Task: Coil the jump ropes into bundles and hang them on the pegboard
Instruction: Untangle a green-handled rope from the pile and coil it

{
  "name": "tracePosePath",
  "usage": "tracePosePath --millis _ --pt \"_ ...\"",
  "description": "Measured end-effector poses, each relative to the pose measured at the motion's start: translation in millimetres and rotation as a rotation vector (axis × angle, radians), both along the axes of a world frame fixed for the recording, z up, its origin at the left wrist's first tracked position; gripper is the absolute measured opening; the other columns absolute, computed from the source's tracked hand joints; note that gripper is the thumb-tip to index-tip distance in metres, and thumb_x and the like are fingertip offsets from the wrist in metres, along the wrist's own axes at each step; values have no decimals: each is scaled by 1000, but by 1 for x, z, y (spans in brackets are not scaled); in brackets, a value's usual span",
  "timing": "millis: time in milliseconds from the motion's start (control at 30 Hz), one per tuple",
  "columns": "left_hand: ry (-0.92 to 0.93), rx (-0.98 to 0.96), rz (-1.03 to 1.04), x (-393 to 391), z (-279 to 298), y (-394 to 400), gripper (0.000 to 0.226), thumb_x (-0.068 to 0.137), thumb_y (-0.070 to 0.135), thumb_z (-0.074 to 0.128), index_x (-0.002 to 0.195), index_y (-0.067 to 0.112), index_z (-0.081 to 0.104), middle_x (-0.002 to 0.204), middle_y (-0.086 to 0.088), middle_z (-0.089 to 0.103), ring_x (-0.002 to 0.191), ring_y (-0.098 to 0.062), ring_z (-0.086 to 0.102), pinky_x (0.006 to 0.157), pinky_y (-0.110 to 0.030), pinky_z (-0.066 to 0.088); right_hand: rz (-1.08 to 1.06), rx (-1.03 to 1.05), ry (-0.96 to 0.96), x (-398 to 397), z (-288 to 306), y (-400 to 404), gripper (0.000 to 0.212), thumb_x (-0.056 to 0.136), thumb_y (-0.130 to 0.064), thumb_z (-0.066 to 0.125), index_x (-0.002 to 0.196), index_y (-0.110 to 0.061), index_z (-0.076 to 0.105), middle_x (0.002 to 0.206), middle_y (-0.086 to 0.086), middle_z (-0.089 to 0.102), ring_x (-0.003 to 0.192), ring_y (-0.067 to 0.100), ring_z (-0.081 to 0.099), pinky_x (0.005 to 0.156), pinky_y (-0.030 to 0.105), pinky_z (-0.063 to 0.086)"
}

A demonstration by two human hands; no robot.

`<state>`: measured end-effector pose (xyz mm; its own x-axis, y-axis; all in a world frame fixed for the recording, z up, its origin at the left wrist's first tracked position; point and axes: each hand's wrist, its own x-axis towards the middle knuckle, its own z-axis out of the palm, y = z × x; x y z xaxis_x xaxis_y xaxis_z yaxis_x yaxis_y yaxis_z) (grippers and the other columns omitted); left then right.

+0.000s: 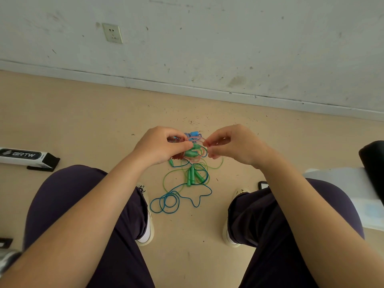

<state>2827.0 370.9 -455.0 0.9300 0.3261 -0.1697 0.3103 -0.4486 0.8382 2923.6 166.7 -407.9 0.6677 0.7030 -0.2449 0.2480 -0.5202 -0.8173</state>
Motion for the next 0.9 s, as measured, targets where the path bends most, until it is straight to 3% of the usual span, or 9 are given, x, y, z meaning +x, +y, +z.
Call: tracePosePath --millis 67,133,233,333,467,567,633,800,900 --pt "9 21 0 0 -1 -2 18 79 43 81 92 32 77 60 17 66 53 -2 57 61 -28 46 -93 113 44 -1 -2 2 13 82 -3 75 90 -13 77 73 4 75 70 15 73 63 15 52" --pt "9 17 -11 0 0 -4 18 80 43 80 94 32 78 58 21 65 49 3 56 59 -26 43 -135 174 38 -3 -5 7 16 83 -3 74 84 -19 76 74 3 75 72 18 73 69 22 57" --pt "-10 -27 -10 -1 0 -7 20 80 43 79 97 33 78 65 15 69 56 -4 61 64 -30 53 -132 169 -74 -8 -13 15 15 81 -10 78 82 -25 75 79 -8 73 74 4 67 69 15 50" --pt "-51 -110 28 -1 1 -8 21 82 40 79 99 28 77 68 5 71 55 -10 63 55 -26 50 -137 138 -162 -8 -18 17 12 81 -16 79 82 -28 75 78 -14 70 75 -2 62 68 10 44" --pt "-74 -172 27 -2 3 -8 19 87 35 75 101 23 71 82 -5 74 57 -14 66 43 -23 44 -170 147 -214 -5 -22 17 14 82 -13 78 81 -26 71 92 -1 68 82 5 64 75 23 51" --pt "-31 -172 -38 -4 4 -9 18 89 37 72 100 26 64 90 2 73 61 -15 71 37 -26 44 -169 222 -48 -5 -20 17 16 86 -3 72 84 -19 68 92 8 70 79 23 70 80 44 59" --pt "-17 -217 -83 -5 4 -8 17 91 36 70 101 25 61 90 1 73 64 -19 73 39 -29 48 -153 291 58 -5 -19 16 16 87 3 68 88 -13 65 91 14 69 77 28 70 78 49 60" --pt "-7 -309 -162 -6 7 -8 15 95 35 65 104 25 59 88 1 75 71 -26 74 43 -31 52 -166 372 225 -2 -15 11 29 87 4 68 110 -6 53 75 8 68 62 24 66 59 31 57" --pt "-34 -316 -174 -5 9 -8 11 96 34 64 106 30 62 88 4 75 71 -22 73 46 -31 53 -162 379 347 2 -11 8 25 86 3 68 107 -8 58 75 4 68 63 16 62 59 26 51"
